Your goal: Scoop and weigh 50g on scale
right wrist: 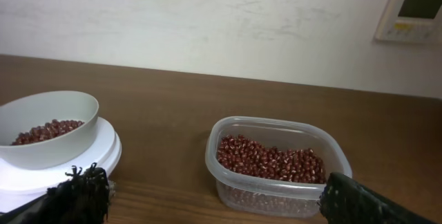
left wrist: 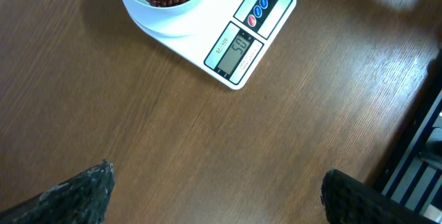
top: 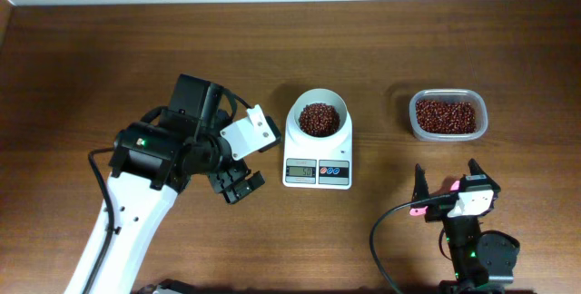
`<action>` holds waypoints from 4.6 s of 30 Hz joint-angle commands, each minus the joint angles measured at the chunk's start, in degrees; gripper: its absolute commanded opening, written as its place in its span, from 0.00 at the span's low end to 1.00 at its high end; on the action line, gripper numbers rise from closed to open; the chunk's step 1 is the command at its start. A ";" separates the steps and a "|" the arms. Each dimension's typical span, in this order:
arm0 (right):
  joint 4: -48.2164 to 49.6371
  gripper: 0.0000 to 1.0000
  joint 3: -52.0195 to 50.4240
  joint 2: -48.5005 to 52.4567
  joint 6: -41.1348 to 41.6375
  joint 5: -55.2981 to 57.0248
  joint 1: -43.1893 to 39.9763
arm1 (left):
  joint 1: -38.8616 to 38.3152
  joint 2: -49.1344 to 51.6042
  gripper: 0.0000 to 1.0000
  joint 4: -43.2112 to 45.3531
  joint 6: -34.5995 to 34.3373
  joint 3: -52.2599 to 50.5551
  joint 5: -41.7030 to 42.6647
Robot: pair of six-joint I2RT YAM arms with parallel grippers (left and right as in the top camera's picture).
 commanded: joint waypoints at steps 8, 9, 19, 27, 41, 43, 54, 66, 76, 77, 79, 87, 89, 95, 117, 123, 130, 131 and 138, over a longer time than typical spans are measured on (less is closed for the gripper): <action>-0.59 0.99 -0.28 -0.50 2.14 0.31 0.35 | 0.39 -0.48 0.99 -0.04 0.70 0.87 0.66; -0.57 0.99 -0.28 -0.50 2.16 0.28 0.35 | 0.39 -0.48 0.99 -0.04 0.70 0.87 0.66; -0.63 0.99 -0.28 -0.50 2.19 0.92 0.37 | 0.39 -0.48 0.99 -0.04 0.70 0.87 0.66; -0.46 0.99 -0.28 -0.50 2.14 0.94 0.31 | 0.39 -0.48 0.99 -0.04 0.70 0.87 0.66; -0.46 0.99 -0.28 -0.48 2.14 0.94 0.31 | 0.39 -0.48 0.99 -4.04 0.70 0.87 -0.15; -0.46 0.99 -0.28 -0.48 2.14 0.94 0.31 | 0.39 -0.48 0.99 -8.13 0.66 0.87 -1.90; -0.46 0.99 -0.28 -0.50 2.14 0.94 0.31 | 0.39 -0.48 0.99 -25.53 -9.77 0.87 -1.95; -0.46 0.99 -0.28 -0.48 2.14 0.94 0.31 | 0.39 -12.35 0.99 -25.97 -9.73 0.70 -1.99; -0.46 0.99 -0.28 -0.50 2.16 0.94 0.31 | 0.39 -44.50 0.99 -24.06 -9.73 -1.62 -5.31; -0.46 0.99 -0.28 -0.48 2.16 0.94 0.31 | 0.39 -47.04 0.99 -24.06 -9.73 -1.62 -5.42; -0.46 0.99 -0.28 -0.48 2.14 0.94 0.31 | 0.39 -49.79 0.99 -24.06 -9.73 -1.62 -5.44; -0.46 0.99 -0.28 -0.48 2.16 0.94 0.31 | 0.42 -52.04 0.99 -24.28 -9.75 -1.81 -6.56; -0.46 0.99 -0.28 -0.50 2.16 0.94 0.31 | 0.39 -52.04 0.99 -24.28 -9.73 -1.81 -6.58; -0.46 0.99 -0.28 -0.48 2.14 0.94 0.31 | 0.42 -52.13 0.99 -24.59 -9.77 -1.81 -7.39; -0.46 0.99 -0.28 -0.50 2.14 0.94 0.31 | 9.03 -73.20 0.99 -24.74 -0.79 -3.30 -1.25; -0.46 0.99 -0.28 -0.50 2.14 0.94 0.31 | 9.03 -73.20 0.99 -23.15 -0.48 -3.54 -1.49; -0.46 0.99 -0.28 -0.50 2.16 0.94 0.31 | 9.03 -73.20 0.99 -0.70 4.31 -12.46 4.48; -0.46 0.99 -0.28 -0.50 2.16 0.94 0.31 | 9.03 -73.20 0.99 3.32 4.31 -16.24 4.48; -0.46 0.99 -0.28 -0.48 2.16 0.94 0.31 | 9.03 -73.20 0.99 37.48 -4.76 -45.40 2.95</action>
